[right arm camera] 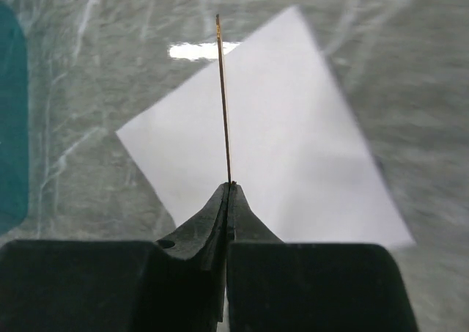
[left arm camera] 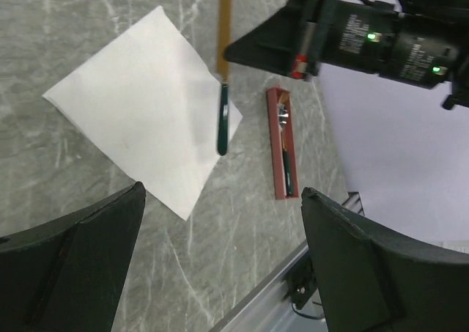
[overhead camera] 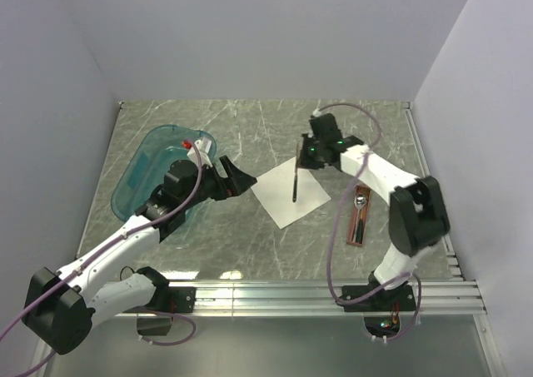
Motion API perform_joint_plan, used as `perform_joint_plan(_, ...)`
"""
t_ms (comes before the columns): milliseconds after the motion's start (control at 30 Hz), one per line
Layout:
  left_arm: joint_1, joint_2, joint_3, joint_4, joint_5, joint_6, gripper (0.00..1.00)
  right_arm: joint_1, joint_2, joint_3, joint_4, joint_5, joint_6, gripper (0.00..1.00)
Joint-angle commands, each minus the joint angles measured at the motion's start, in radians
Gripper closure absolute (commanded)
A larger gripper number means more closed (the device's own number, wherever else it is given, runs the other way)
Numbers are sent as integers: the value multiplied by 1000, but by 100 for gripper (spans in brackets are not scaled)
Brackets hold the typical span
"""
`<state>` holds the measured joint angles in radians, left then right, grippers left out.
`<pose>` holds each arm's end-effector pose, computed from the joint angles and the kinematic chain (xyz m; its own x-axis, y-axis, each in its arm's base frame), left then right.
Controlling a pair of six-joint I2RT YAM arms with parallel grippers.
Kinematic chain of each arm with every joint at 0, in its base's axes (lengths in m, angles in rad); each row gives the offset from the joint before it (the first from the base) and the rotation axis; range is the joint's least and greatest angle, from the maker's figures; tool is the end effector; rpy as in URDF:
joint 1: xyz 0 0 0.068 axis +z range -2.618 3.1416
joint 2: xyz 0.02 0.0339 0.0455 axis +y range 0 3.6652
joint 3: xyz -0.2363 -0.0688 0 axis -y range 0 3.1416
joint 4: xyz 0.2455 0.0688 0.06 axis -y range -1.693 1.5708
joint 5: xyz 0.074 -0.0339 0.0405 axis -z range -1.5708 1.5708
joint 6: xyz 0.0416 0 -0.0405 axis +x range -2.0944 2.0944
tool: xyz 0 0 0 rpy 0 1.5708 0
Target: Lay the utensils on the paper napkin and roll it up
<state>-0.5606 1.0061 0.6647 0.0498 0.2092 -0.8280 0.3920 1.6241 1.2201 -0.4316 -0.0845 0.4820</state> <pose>0.2112 -0.1428 0.2545 -0.6719 -0.4289 -0.6038 0.2864 0.6014 -0.7459 0.3307 0.1405 0.2225 -0.8081 0.1658 -0.5653 -0.0659 0.9281 0.3664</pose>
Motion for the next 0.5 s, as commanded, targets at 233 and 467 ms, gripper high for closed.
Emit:
perform_joint_plan(233, -2, 23, 36, -28, -93, 9, 6, 51, 261, 116, 212, -162, 72, 100)
perform_joint_plan(467, -2, 49, 44, -15, -85, 4, 6, 50, 315, 98, 252, -187, 55, 100)
